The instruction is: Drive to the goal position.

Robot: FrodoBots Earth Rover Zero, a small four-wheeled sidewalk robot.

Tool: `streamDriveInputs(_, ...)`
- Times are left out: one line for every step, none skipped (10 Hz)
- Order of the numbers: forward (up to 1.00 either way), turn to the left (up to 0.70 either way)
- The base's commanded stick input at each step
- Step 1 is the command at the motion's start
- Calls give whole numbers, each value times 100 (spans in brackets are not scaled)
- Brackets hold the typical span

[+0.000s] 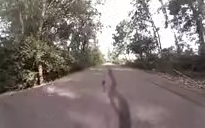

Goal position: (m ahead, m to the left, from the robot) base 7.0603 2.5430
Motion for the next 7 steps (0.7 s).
streamDriveInputs(70, -33)
streamDriveInputs(70, -18)
streamDriveInputs(70, 0)
streamDriveInputs(70, 0)
streamDriveInputs(70, 0)
streamDriveInputs(70, 0)
streamDriveInputs(70, 0)
